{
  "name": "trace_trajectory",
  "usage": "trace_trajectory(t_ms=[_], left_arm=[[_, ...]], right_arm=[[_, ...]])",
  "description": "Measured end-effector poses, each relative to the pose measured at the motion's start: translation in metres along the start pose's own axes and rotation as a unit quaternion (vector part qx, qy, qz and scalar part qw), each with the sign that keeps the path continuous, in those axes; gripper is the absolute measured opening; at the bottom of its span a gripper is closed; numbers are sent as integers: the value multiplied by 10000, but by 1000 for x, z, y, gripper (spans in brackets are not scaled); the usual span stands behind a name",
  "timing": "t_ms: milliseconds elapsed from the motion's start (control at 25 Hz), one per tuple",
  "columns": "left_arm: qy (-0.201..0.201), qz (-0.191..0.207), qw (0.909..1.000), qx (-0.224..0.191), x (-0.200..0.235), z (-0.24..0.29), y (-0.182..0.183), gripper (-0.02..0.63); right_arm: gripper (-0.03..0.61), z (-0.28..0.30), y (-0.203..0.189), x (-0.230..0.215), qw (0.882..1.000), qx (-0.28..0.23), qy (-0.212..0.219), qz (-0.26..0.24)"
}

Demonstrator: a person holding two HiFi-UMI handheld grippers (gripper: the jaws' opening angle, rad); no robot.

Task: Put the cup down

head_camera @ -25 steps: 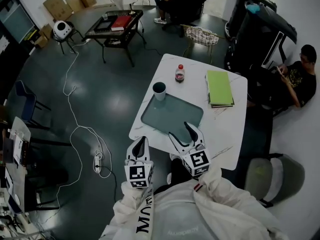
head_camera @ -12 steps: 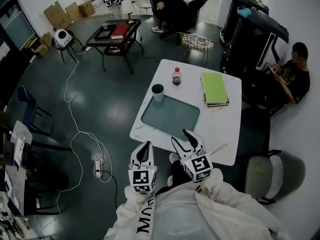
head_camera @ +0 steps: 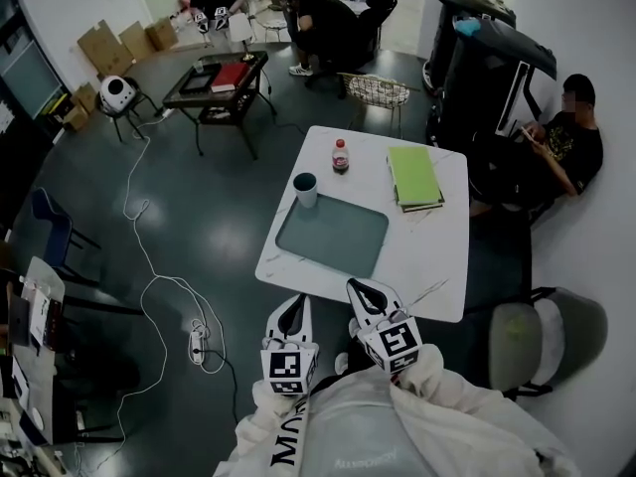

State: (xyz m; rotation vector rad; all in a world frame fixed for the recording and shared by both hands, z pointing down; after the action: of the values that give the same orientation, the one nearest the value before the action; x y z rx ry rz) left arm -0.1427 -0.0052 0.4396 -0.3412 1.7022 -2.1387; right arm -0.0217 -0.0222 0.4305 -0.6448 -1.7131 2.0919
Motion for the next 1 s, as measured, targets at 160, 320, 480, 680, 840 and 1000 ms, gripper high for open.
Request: trace_trajectory(t_ms=[160,320,480,680,840,1000], left_arm=[[-155,3,9999,-27,-10,1,3,12],[-310,91,9994,-129,-17,7,15,12],[-357,68,9993,-113,-23,15,21,12],[-357,71,9993,-52,-31,24,23,12],[-270,106,9996,-62,-34,34,32,12],[-175,167,9997,-82,-38,38,39,12]], right_arm=[[8,-9,-3,7,10000,49,2,30],[8,-11,1,4,9999,79,-80,98],[6,-10,0,-10,9993,246,-244,167],[6,-11,7,-21,9991,226,-171,307],[6,-8,9,-31,9990,250,-31,376],[6,-6,15,-37,9990,171,137,397]])
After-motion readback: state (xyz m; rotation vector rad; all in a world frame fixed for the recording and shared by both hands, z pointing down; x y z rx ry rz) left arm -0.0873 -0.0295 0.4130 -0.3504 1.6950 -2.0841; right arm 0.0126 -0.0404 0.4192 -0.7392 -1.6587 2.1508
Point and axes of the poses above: the fingertips, and each gripper's own axes: z forward along the fingers, x to its left, y out of its top, the point moved 2 cm from there along -z, backward along the fingers, and after that the axes turned 4 degrees about z, right-handed, at the moved point
